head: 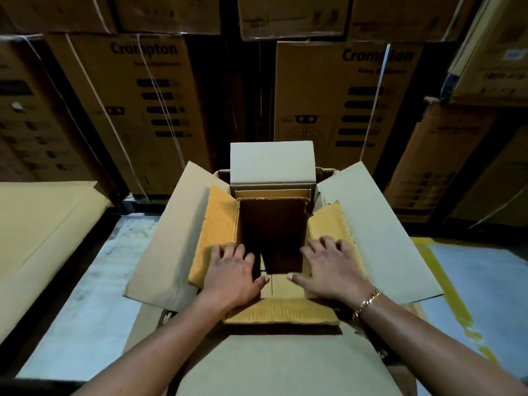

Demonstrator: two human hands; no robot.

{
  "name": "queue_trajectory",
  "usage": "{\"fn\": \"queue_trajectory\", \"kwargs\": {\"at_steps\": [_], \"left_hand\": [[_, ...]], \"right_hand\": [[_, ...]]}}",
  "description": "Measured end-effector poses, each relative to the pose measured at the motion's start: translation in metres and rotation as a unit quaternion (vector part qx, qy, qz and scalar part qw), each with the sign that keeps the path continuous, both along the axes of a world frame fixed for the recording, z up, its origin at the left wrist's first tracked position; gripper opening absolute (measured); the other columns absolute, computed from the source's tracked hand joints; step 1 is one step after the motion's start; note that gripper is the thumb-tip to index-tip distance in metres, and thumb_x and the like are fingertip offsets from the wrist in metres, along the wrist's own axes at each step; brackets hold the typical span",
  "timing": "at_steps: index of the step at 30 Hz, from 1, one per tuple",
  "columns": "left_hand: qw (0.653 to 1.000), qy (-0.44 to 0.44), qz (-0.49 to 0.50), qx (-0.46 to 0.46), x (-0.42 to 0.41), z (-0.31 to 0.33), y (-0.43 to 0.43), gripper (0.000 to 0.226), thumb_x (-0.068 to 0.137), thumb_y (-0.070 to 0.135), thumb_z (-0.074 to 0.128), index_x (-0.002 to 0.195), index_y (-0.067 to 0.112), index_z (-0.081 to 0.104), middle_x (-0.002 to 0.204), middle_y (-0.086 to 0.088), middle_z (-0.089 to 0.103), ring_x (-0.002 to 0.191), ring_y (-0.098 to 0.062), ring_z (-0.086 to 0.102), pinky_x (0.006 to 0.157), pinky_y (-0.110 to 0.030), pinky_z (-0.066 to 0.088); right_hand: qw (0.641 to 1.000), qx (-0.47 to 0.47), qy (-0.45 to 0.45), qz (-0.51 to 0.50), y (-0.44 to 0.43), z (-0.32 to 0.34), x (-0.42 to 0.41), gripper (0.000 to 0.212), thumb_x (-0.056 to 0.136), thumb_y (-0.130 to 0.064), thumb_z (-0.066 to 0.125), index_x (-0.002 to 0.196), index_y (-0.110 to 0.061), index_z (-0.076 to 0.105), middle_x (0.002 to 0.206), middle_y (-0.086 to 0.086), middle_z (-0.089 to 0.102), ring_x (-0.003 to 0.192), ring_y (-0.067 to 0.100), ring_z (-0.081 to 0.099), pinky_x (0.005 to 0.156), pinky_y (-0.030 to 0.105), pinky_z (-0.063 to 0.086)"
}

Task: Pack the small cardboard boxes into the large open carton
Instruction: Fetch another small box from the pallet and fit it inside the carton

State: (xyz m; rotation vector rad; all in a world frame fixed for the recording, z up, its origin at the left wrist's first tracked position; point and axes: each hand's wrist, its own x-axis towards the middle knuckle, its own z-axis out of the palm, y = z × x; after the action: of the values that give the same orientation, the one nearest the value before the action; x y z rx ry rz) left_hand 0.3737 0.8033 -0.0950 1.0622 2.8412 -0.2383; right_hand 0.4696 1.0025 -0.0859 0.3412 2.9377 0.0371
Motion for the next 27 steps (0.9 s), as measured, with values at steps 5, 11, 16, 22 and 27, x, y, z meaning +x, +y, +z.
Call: {"fn": "queue_trajectory", "kwargs": {"at_steps": [5,11,16,22,27], "left_hand": [[1.000,0.002,0.000,-0.015,-0.053,0.002,0.026,0.088,0.092,0.072,0.042,0.161,0.022,0.018,0.168,-0.010,0.019,0.154,-0.031,0.014,0.122,-0.055,0.007],[0.999,-0.013,0.024,0.016,-0.123,0.012,0.061,0.101,0.093,0.064,0.054,0.163,0.018,-0.003,0.170,-0.013,0.011,0.155,-0.033,0.012,0.124,-0.056,0.006],[0.999,-0.006,0.043,0.002,-0.165,0.005,0.075,0.101,0.092,0.063,0.055,0.163,0.019,-0.003,0.167,-0.015,0.019,0.154,-0.035,0.015,0.122,-0.058,0.007],[0.999,0.035,0.010,-0.032,-0.183,-0.013,0.079,0.094,0.091,0.063,0.057,0.162,0.026,0.008,0.155,-0.010,0.042,0.146,-0.035,0.030,0.118,-0.061,0.017],[0.999,0.038,0.006,0.000,-0.189,-0.017,0.082,0.082,0.093,0.059,0.057,0.159,0.027,0.020,0.146,-0.006,0.050,0.138,-0.031,0.037,0.113,-0.058,0.023]], "right_hand": [[0.999,0.011,-0.022,-0.046,0.035,0.009,-0.069,0.089,0.092,-0.073,0.043,0.162,-0.023,0.019,0.166,0.007,0.029,0.155,0.031,0.016,0.123,0.053,0.012],[0.995,0.001,-0.027,-0.098,0.065,0.010,-0.134,0.090,0.094,-0.067,0.047,0.163,-0.024,0.010,0.148,0.013,0.054,0.148,0.033,0.034,0.120,0.054,0.015],[0.994,0.000,-0.029,-0.106,0.082,-0.003,-0.167,0.089,0.096,-0.063,0.048,0.164,-0.028,0.002,0.130,0.010,0.068,0.137,0.031,0.050,0.120,0.051,0.014],[0.994,-0.002,-0.011,-0.104,0.089,-0.018,-0.170,0.085,0.094,-0.059,0.056,0.162,-0.031,0.013,0.116,0.007,0.069,0.126,0.032,0.055,0.110,0.047,0.024],[0.995,-0.005,-0.020,-0.101,0.097,-0.028,-0.173,0.085,0.095,-0.061,0.055,0.162,-0.032,0.013,0.116,0.006,0.069,0.128,0.031,0.054,0.114,0.049,0.019]]}}
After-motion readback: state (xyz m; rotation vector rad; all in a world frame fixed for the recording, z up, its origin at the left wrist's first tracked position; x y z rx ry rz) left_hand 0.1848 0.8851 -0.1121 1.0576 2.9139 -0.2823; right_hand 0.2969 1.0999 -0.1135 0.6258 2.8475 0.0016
